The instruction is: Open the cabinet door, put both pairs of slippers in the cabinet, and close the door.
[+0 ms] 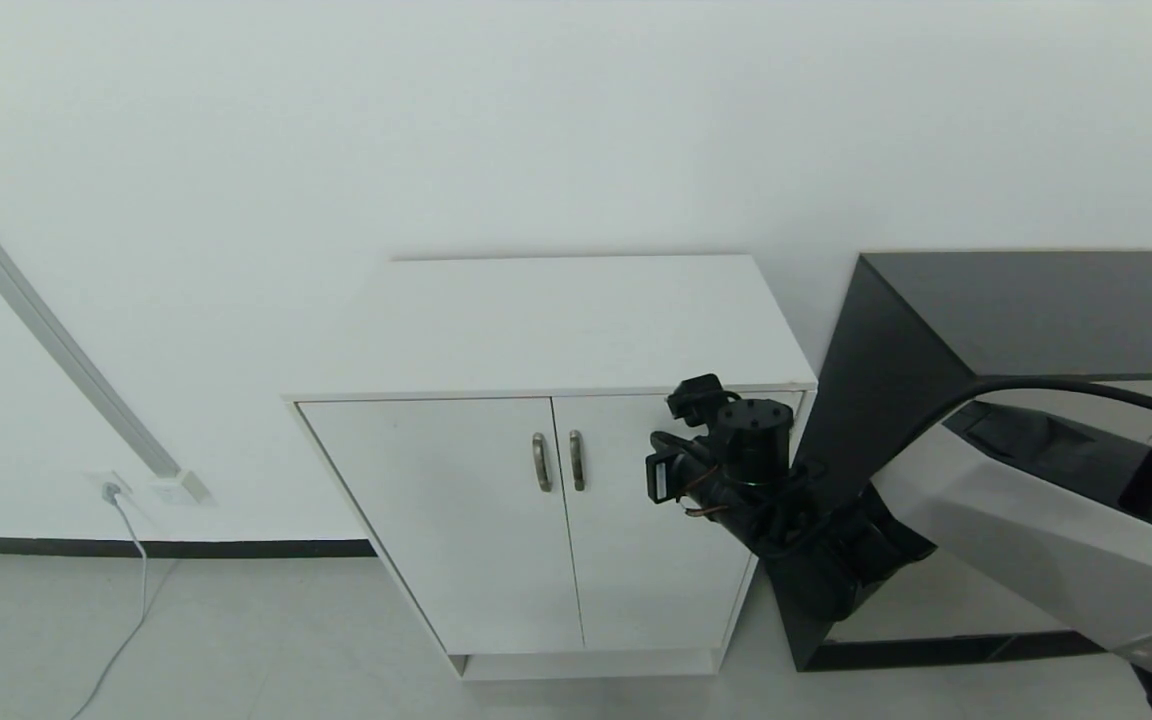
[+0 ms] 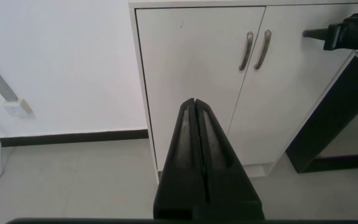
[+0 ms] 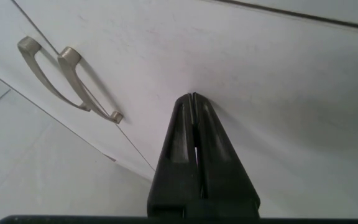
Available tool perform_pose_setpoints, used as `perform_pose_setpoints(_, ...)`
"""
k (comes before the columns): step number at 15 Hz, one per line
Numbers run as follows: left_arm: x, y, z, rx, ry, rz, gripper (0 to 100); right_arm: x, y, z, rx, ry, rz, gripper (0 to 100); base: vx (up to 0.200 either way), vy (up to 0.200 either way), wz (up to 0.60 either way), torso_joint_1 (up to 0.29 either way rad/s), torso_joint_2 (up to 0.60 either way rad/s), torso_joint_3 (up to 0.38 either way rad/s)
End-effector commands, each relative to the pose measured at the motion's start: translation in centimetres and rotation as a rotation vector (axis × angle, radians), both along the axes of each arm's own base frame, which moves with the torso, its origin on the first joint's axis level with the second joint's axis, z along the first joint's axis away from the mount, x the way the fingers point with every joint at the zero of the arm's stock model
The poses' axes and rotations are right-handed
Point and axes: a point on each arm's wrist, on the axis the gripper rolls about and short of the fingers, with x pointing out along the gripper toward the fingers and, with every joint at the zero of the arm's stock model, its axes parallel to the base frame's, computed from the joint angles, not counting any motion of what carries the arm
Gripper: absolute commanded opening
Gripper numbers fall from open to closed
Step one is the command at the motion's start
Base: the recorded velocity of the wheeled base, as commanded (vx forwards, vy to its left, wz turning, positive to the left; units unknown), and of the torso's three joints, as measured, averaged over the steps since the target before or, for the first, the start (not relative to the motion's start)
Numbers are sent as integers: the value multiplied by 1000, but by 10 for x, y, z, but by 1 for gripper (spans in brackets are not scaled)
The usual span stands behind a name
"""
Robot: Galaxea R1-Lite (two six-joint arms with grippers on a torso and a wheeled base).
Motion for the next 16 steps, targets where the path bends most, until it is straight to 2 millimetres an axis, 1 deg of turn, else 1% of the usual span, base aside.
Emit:
perform_pose_setpoints(1,0,0,0,0,1,0,0,2,0,0,4,-6,-4,0,0,0,0,0,0,0)
perform_pose_setpoints(6,0,0,0,0,1,0,0,-3,-2,5,4,-6,-1,0,0,0,0,0,0,0)
perform_pose_setpoints(12,0,0,0,0,1,0,0,-47,-13,28,-7,12,42,0,0,0,0,0,0,0)
perform_pose_setpoints(13,0,0,0,0,1,0,0,-57,-18,33,-3,9,49,0,0,0,0,0,0,0)
perform_pose_setpoints(16,0,0,0,0,1,1,0,-87,-43,49,3,-3,39,0,0,0,0,0,0,0)
